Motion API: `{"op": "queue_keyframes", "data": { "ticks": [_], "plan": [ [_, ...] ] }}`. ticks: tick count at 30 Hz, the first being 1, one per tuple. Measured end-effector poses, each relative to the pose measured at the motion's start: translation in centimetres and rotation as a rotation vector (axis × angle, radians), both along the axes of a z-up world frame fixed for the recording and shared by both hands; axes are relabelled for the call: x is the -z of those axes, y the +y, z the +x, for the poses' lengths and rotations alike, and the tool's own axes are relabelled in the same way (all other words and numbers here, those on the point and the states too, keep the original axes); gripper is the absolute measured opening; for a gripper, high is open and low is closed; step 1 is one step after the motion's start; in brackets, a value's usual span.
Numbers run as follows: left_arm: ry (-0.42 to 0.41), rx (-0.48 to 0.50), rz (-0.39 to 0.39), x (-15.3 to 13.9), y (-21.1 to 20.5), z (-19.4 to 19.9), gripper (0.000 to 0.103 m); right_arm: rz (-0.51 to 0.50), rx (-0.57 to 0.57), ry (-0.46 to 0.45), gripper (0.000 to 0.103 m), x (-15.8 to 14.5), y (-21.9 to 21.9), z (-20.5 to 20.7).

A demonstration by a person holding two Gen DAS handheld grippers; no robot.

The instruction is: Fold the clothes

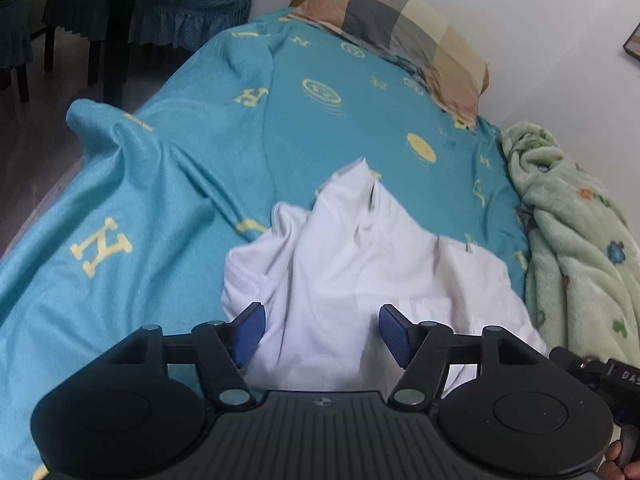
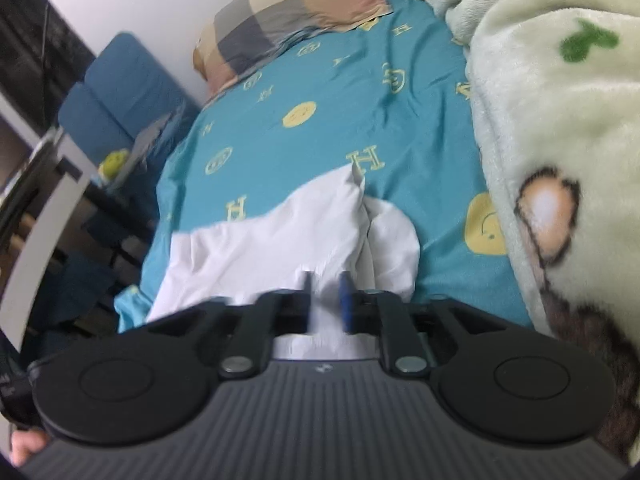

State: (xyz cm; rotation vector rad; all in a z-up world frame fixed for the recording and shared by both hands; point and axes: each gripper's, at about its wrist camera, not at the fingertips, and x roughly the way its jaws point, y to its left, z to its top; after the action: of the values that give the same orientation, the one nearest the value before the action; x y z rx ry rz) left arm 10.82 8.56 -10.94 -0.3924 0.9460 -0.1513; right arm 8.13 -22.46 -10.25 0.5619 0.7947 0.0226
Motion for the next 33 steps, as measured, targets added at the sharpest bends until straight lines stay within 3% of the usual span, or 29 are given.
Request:
{"op": "queue_keyframes", "data": {
  "ticks": [1, 2, 6, 9, 10, 11, 12, 15, 20, 22, 28, 31, 33],
  "plan": [
    [0.009, 0.0, 0.008, 0.1, -0.2, -0.3, 0.066, -0.014, -0.013, 0.013, 0.05, 0.1, 0.4, -0.1],
    [0.018, -0.001, 0.015, 0.3, -0.3, -0.6, 0.066, -0.029, -0.026, 0.026, 0.055, 0.3, 0.8, -0.1],
    [0.011, 0.001, 0.024, 0.6, -0.4, -1.3, 0.067, -0.097, -0.129, 0.104, 0.056, 1.7, 2.7, 0.4],
    [0.012, 0.007, 0.028, 0.8, -0.5, -1.1, 0.065, -0.125, -0.142, 0.11, 0.058, 2.5, 3.2, 0.7],
    [0.013, 0.009, 0.03, 0.9, -0.5, -1.1, 0.064, -0.117, -0.142, 0.103, 0.053, 2.5, 3.1, 0.7],
    [0.016, 0.003, 0.022, 0.9, -0.4, -1.0, 0.059, -0.109, -0.156, 0.094, 0.034, 2.3, 3.2, 0.6],
    [0.019, -0.003, 0.015, 0.9, -0.3, -1.0, 0.042, -0.114, -0.166, 0.083, 0.024, 2.0, 3.4, 0.5],
    [-0.017, -0.012, -0.037, 0.1, 0.4, -1.3, 0.015, -0.169, -0.169, 0.035, 0.013, 0.6, 3.9, 0.1],
    [-0.051, 0.005, -0.094, -1.0, 0.8, -1.8, 0.013, -0.322, -0.18, -0.009, 0.011, -1.1, 4.3, -0.8],
    [-0.029, 0.019, -0.084, -0.7, 0.7, -1.8, 0.013, -0.346, -0.185, 0.035, 0.011, -0.3, 4.1, -0.7],
    [0.034, 0.019, -0.068, 0.5, 0.6, -1.3, 0.015, -0.325, -0.187, 0.088, 0.014, 0.7, 3.9, -0.1],
    [0.033, -0.003, -0.08, 0.0, 0.9, -1.5, 0.023, -0.248, -0.14, 0.076, 0.016, 0.1, 3.2, -0.5],
    [0.042, -0.012, -0.112, -0.4, 1.1, -1.8, 0.035, -0.213, -0.116, 0.066, 0.018, -0.3, 2.9, -0.9]
  ]
}}
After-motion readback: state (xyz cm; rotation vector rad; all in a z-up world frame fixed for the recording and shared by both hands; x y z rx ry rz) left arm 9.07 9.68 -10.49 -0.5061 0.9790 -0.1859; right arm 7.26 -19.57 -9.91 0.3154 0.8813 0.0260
